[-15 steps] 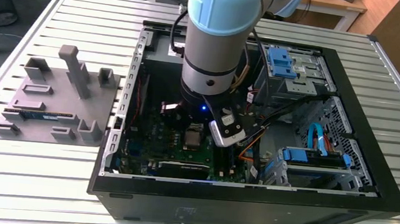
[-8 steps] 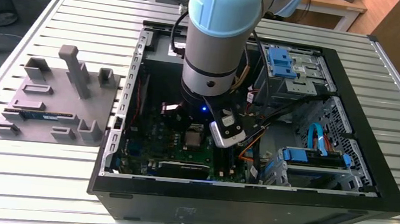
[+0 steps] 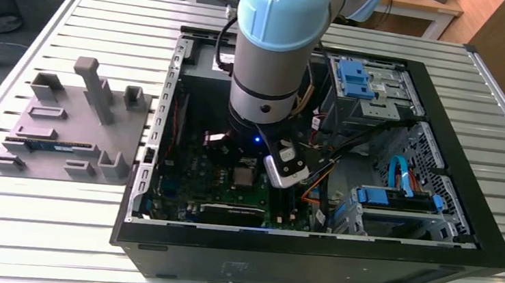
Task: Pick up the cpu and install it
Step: 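Place the cpu into insertion slot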
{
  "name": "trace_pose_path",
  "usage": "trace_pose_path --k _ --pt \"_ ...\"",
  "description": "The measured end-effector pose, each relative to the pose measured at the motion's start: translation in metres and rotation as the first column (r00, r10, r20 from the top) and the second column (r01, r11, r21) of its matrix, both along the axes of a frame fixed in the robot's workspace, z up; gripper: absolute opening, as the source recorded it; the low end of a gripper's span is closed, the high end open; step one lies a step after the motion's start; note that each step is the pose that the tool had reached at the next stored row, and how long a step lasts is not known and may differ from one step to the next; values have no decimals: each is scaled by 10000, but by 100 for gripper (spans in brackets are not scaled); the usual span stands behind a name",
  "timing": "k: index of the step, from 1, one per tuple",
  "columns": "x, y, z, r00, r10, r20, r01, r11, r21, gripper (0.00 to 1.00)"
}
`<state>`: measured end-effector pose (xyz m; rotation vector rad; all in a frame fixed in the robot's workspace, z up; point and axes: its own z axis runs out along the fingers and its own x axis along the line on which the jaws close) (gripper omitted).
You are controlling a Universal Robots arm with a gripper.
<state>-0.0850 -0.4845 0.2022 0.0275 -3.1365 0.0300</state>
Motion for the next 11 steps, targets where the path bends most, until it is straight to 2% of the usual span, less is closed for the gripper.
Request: trace_pose_path --k 11 --pt "0 7 -27 10000 0 1 0 10000 16 47"
